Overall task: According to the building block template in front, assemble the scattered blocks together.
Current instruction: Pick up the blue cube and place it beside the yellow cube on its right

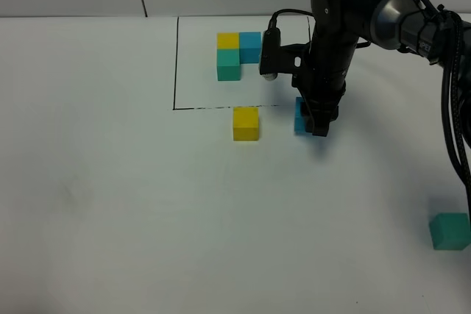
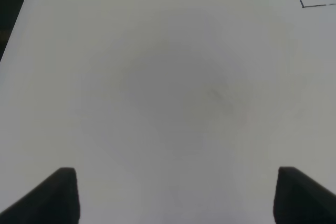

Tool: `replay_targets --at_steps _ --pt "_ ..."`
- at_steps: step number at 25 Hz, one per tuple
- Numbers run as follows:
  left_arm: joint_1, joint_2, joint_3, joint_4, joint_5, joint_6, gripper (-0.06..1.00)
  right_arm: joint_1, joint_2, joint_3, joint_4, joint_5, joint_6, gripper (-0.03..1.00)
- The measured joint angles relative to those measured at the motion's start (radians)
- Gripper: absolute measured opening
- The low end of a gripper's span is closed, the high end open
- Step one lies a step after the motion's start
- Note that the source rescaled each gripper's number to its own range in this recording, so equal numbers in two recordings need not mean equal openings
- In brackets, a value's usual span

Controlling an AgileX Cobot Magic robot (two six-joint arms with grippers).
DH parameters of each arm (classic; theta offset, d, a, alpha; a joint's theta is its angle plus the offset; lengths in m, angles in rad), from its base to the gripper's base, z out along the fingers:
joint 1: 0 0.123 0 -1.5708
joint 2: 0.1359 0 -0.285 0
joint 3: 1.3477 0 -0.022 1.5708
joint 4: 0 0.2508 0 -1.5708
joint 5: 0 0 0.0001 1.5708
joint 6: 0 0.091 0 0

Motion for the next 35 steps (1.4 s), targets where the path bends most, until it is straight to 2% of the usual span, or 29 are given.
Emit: replay_targets --at_steps 10,19,35 --pt "0.000 0.000 0.000 0.000 0.000 0.000 0.75 0.043 0.007 -0.010 0.012 -0.039 -0.010 0.03" --pt "0.000 0.000 0.000 0.000 0.000 0.000 0.75 0.046 0.110 -0.139 0.039 0.043 -0.010 0.03" --pt "0.000 0.000 0.000 0.000 0.000 0.000 0.75 0.074 0.136 -0.158 0.036 0.050 -0.008 0.03"
